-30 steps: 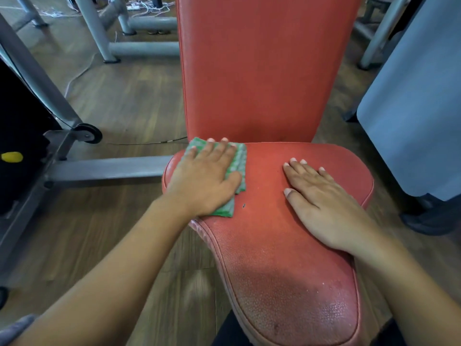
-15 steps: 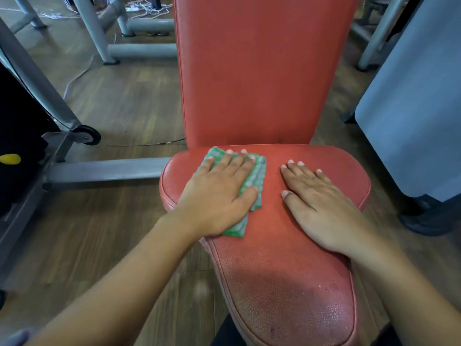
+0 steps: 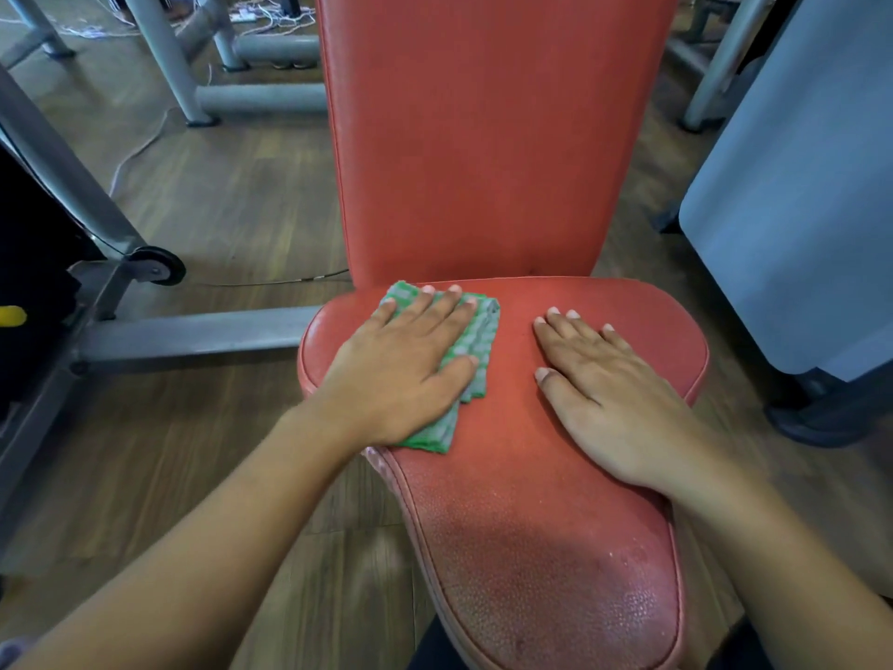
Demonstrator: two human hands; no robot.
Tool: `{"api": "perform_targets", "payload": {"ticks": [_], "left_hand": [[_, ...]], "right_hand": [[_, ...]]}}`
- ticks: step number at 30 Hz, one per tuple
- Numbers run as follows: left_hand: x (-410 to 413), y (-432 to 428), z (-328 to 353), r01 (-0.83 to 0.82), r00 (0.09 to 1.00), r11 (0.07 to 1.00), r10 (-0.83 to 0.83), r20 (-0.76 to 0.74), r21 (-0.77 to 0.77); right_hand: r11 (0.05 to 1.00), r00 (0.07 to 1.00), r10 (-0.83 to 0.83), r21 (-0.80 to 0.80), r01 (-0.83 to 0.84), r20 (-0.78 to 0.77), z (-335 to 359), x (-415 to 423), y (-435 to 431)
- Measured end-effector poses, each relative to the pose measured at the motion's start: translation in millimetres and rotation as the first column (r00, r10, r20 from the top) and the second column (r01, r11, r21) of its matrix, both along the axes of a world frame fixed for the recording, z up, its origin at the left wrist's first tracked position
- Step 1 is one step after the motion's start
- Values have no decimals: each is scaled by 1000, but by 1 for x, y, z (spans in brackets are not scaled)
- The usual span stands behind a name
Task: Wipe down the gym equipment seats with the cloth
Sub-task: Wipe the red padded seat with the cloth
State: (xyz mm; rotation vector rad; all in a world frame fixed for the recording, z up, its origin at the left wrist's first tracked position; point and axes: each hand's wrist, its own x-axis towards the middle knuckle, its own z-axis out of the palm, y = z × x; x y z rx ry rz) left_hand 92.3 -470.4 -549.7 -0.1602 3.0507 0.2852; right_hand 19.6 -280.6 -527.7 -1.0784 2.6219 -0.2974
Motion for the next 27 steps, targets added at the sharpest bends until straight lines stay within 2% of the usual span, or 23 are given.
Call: {"api": "perform_targets", "payload": {"ticks": [4,7,10,12,13,15,18,21,23,27], "left_hand": [[-23,-11,0,-157,986,987,159,50,-42],[-38,11,0,-119,992,993,119,35,-14],[-33,24,6,-22,996,982,6,86,185],[-22,17,17,-42,999,906,30,36,421],[-17,9,20,-57,997,873,74,-16,484],[-9,-12,23,-92,984,908,145,-100,409],[-1,-37,16,-192,977,956,208,-53,223],[3,-40,5,-207,978,968,209,0,142],[4,-40,2,-201,979,969,203,-5,141],[3,-42,-1,-212,977,969,214,-5,128]], "right_hand": [[1000,1000,2,3,-2,1,0,0,0],[1000,1000,3,2,-3,-8,-2,-1,-1],[1000,1000,5,-7,-5,8,-3,-2,-1],[996,997,-29,-85,36,74,1,-4,-3],[987,994,-52,-145,67,100,4,-4,-6],[967,993,-76,-237,95,88,12,-4,-18],[969,999,-16,-245,24,37,22,-1,-51],[986,997,61,-158,-53,45,19,2,-88],[995,995,84,-66,-81,50,9,3,-102],[994,994,97,56,-94,-43,-10,2,-99]]}}
